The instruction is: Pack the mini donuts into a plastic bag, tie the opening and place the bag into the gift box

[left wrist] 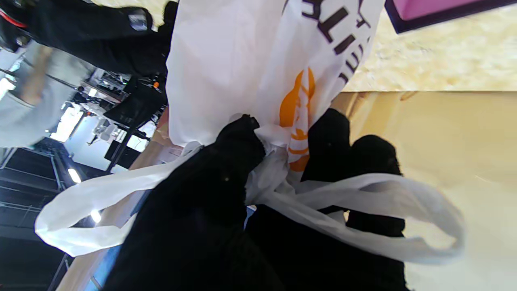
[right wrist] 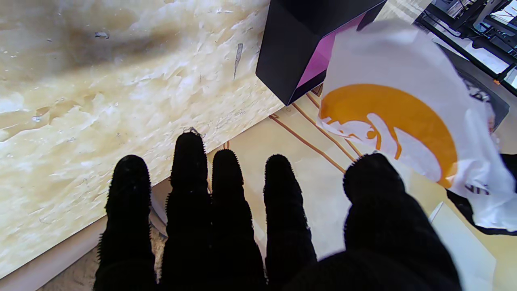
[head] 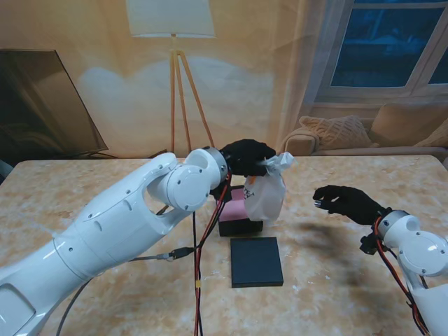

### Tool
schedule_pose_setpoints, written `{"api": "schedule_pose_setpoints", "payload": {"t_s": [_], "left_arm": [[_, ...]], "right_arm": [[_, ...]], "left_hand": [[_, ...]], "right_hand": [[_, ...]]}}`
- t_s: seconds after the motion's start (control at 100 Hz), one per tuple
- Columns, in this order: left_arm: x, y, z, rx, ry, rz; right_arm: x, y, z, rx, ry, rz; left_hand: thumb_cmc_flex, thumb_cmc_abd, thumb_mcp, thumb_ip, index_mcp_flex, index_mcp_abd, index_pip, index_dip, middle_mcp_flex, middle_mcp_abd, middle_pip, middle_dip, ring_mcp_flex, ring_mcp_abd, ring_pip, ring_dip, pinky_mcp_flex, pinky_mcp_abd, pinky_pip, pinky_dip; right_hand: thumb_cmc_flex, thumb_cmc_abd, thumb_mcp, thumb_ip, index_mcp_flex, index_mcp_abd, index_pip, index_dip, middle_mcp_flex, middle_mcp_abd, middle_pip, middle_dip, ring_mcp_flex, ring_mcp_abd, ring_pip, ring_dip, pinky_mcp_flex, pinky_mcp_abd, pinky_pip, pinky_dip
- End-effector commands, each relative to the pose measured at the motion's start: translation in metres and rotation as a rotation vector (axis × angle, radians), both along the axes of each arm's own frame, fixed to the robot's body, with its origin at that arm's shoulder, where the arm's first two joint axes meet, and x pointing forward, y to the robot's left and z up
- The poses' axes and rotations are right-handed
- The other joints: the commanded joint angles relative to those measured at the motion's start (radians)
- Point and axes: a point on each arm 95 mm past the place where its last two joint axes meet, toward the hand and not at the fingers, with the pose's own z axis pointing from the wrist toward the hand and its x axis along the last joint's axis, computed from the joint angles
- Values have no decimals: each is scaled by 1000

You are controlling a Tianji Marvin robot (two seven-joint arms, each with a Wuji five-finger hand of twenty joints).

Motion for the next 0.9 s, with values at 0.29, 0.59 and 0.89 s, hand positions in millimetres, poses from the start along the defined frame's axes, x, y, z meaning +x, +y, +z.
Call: {"api": "schedule_pose_setpoints", "payload": {"t_s": [0.29, 0.59, 0.89], "left_arm": [[43, 28, -9, 29, -27, 157], [66, 37, -32, 23, 1, 222], [77, 38, -53, 52, 31, 227]], "right_arm": [[7, 12, -10, 20, 49, 13], [17, 22, -21, 45, 78, 12], [27, 37, -39, 44, 76, 4]], "left_hand": [[58, 50, -21, 32, 11, -32, 2, 35, 15, -9, 18, 22, -4, 0, 18, 29, -23, -10, 2, 23], [63, 57, -41, 34, -1, -46, 9, 40, 5, -25, 14, 22, -22, -6, 6, 26, -40, -21, -13, 20], [65, 60, -50, 36, -8, -58, 16, 31, -1, -37, 5, 17, -37, -9, -7, 19, -56, -25, -30, 15]], "right_hand": [[20, 19, -19, 25, 13, -7, 8, 13, 13, -4, 11, 10, 15, -13, 14, 8, 2, 5, 13, 19], [35, 14, -18, 25, 22, -4, 15, 16, 16, -8, 23, 14, 26, -24, 10, 2, 8, -7, 9, 13], [46, 14, -23, 25, 30, -3, 20, 18, 19, -9, 30, 12, 33, -22, 1, -8, 12, -11, 3, 1]]}}
